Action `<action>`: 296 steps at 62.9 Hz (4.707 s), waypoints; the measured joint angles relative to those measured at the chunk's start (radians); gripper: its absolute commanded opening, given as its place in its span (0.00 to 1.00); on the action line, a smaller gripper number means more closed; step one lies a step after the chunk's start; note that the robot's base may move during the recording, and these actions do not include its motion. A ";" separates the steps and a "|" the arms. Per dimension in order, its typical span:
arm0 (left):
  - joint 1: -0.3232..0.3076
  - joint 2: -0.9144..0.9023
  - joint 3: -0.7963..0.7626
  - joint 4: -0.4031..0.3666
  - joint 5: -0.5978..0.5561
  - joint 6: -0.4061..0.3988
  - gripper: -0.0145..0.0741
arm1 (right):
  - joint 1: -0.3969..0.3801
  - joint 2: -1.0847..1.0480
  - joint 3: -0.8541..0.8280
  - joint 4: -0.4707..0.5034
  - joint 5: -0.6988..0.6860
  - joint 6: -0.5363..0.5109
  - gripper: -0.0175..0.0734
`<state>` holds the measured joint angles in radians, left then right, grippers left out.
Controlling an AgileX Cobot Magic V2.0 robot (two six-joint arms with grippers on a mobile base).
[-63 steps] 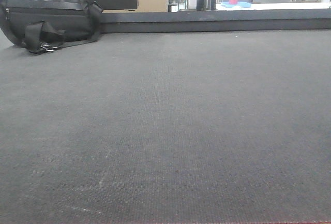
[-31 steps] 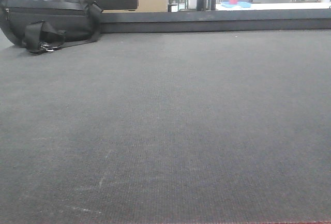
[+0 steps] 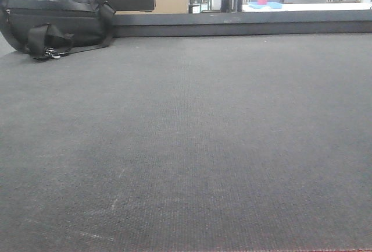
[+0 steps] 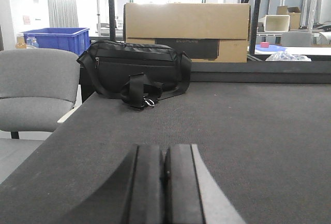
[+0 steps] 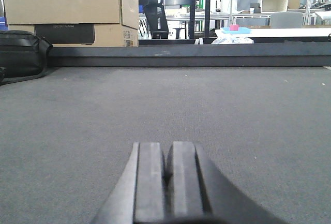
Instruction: Grab block from conveyor and place in blue bin
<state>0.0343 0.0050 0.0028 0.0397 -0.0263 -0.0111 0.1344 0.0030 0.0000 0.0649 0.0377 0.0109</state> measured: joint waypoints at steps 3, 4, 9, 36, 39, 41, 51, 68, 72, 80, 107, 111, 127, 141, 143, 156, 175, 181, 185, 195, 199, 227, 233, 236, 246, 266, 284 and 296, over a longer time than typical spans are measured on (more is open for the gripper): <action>0.000 0.000 0.000 0.000 -0.002 0.000 0.04 | 0.000 0.000 0.000 0.000 0.000 0.000 0.01; 0.000 0.000 0.000 0.000 -0.005 0.000 0.04 | 0.000 0.000 0.000 0.000 0.000 0.000 0.01; 0.000 0.000 0.000 0.000 -0.024 0.000 0.04 | 0.000 0.000 0.000 0.000 0.000 0.000 0.01; 0.000 -0.002 -0.137 0.002 0.019 0.000 0.04 | 0.000 0.000 -0.130 0.000 -0.079 0.000 0.01; 0.000 -0.002 -0.203 0.002 0.103 0.000 0.04 | 0.000 0.005 -0.187 0.000 -0.038 0.000 0.01; 0.000 0.002 -0.242 0.002 0.150 0.000 0.04 | 0.000 0.015 -0.221 0.000 -0.015 0.000 0.01; 0.000 0.097 -0.442 0.002 0.353 0.000 0.04 | 0.000 0.140 -0.402 0.000 0.165 0.000 0.01; 0.000 0.497 -0.746 0.006 0.721 0.000 0.04 | 0.000 0.579 -0.728 0.006 0.645 0.000 0.01; 0.000 0.597 -0.798 0.006 0.793 0.000 0.04 | 0.000 0.675 -0.802 0.006 0.745 0.002 0.01; 0.000 0.777 -0.893 0.006 0.888 0.000 0.04 | 0.000 0.865 -0.925 0.006 0.941 0.002 0.01; 0.000 1.143 -1.098 -0.040 1.035 0.000 0.04 | 0.000 1.231 -1.065 -0.003 1.156 0.002 0.01; 0.000 1.193 -1.127 -0.040 1.065 0.000 0.04 | 0.000 1.269 -1.068 -0.006 1.160 0.002 0.02; 0.000 1.324 -1.163 -0.040 1.085 0.002 0.04 | 0.000 1.407 -1.070 -0.015 1.160 0.002 0.45; 0.000 1.366 -1.165 -0.045 1.094 0.002 0.04 | 0.000 1.486 -1.070 -0.019 1.103 0.002 0.64; 0.000 1.367 -1.165 -0.045 1.094 0.002 0.04 | 0.000 1.501 -1.070 -0.020 1.094 0.002 0.63; 0.000 1.367 -1.167 -0.045 1.097 0.002 0.04 | 0.000 1.597 -1.070 -0.022 1.032 0.002 0.58; 0.000 1.367 -1.167 -0.045 1.097 0.002 0.04 | 0.000 1.652 -1.070 -0.024 0.991 0.002 0.38; 0.000 1.367 -1.167 -0.045 1.097 0.002 0.04 | 0.000 1.652 -1.070 -0.024 0.990 0.002 0.12; 0.000 1.367 -1.167 -0.045 1.097 0.002 0.04 | 0.000 1.652 -1.070 -0.024 0.990 0.002 0.01; 0.000 1.371 -1.167 -0.047 1.083 0.002 0.04 | 0.000 1.646 -1.074 -0.024 1.010 0.002 0.01; 0.000 1.382 -1.169 -0.047 1.083 0.002 0.04 | 0.000 1.627 -1.080 -0.024 1.032 0.002 0.01; 0.000 1.477 -1.169 -0.045 1.049 0.035 0.29 | 0.000 1.325 -1.136 -0.024 1.023 0.002 0.01; 0.000 1.477 -1.169 -0.022 1.033 0.035 0.46 | 0.000 1.294 -1.136 -0.024 1.003 0.002 0.01; 0.000 1.477 -1.169 -0.010 1.030 0.035 0.52 | 0.000 1.286 -1.136 -0.024 0.996 0.002 0.01; 0.017 1.498 -1.167 0.004 1.029 0.035 0.56 | 0.000 1.281 -1.136 -0.024 0.992 0.002 0.01; 0.041 1.642 -1.152 0.013 1.008 0.035 0.56 | 0.000 1.281 -1.136 -0.020 0.991 0.002 0.01; 0.041 1.695 -1.152 0.015 0.951 0.035 0.45 | 0.000 1.281 -1.136 0.006 0.991 0.002 0.01; 0.041 1.699 -1.152 0.016 0.950 0.035 0.05 | 0.000 1.281 -1.136 0.006 0.988 0.002 0.01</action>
<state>0.0749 1.7045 -1.1494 0.0562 0.9233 0.0241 0.1344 1.2842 -1.1357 0.0706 1.0257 0.0128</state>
